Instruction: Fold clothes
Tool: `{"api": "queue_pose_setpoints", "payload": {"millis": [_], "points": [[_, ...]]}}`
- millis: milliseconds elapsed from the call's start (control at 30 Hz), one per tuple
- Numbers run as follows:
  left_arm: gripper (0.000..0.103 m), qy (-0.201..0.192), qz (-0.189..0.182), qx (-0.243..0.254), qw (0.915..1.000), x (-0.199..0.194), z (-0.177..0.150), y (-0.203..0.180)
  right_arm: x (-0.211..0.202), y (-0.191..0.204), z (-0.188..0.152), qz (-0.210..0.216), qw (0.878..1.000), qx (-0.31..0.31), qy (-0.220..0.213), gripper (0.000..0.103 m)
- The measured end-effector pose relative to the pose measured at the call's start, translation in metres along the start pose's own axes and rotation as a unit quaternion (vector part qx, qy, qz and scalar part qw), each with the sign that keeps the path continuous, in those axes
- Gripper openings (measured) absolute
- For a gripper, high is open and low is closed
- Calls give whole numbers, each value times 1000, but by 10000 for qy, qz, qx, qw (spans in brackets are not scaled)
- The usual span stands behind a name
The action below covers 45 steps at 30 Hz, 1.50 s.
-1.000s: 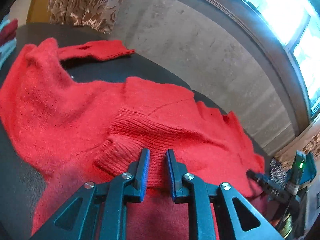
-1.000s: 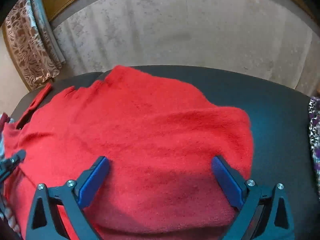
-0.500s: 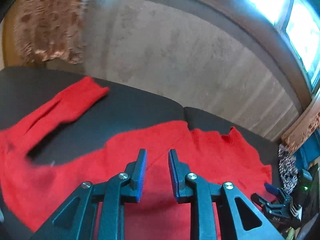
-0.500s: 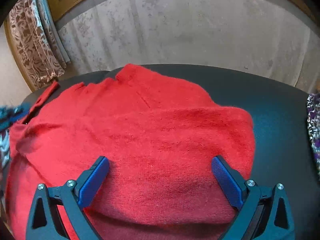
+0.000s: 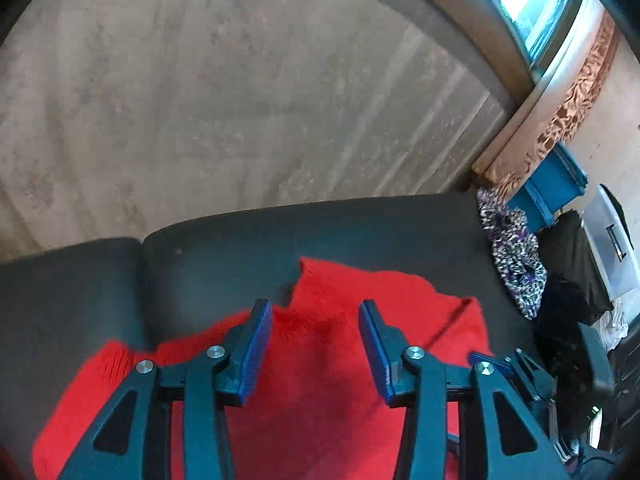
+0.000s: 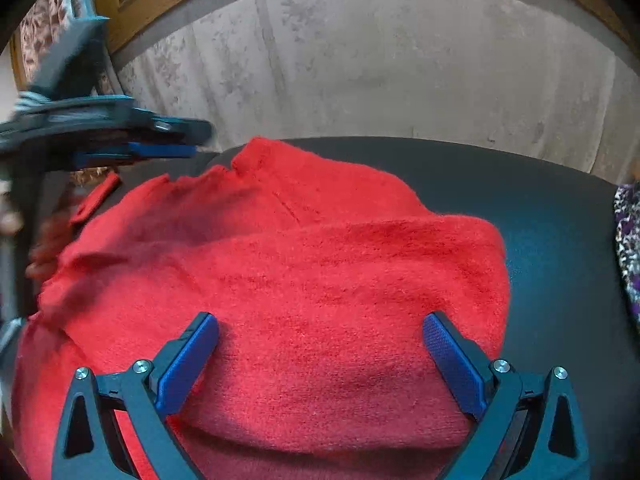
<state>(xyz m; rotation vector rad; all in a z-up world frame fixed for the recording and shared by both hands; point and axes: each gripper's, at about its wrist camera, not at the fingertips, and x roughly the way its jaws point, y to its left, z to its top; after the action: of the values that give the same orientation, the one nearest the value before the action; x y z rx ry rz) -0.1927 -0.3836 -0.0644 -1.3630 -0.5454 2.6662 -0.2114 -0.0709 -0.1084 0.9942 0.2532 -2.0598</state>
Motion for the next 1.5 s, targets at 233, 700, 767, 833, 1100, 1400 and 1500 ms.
{"api": "queue_pose_setpoints", "payload": {"millis": [233, 700, 767, 833, 1100, 1400, 1500], "points": [[32, 471, -599, 27, 9971, 35, 18, 0, -1, 2, -1, 90, 9999, 99, -81, 103], [6, 36, 754, -402, 9963, 75, 38, -2, 11, 24, 0, -294, 9995, -37, -84, 103], [11, -357, 765, -745, 9936, 48, 33, 6, 12, 25, 0, -286, 9996, -18, -83, 103], [17, -814, 793, -1087, 9876, 16, 18, 11, 13, 25, 2, -236, 9997, 18, -74, 103], [21, -1287, 2217, -1148, 9598, -55, -120, 5, 9, 15, 18, 249, 9990, 338, 163, 103], [23, -1337, 2371, -1410, 9519, -53, -152, 21, 58, 81, 129, 3562, 9286, 637, 827, 103], [22, -1533, 1925, -1720, 9539, -57, -162, 36, 117, 113, 163, 3775, 9106, 792, 1483, 103]]}}
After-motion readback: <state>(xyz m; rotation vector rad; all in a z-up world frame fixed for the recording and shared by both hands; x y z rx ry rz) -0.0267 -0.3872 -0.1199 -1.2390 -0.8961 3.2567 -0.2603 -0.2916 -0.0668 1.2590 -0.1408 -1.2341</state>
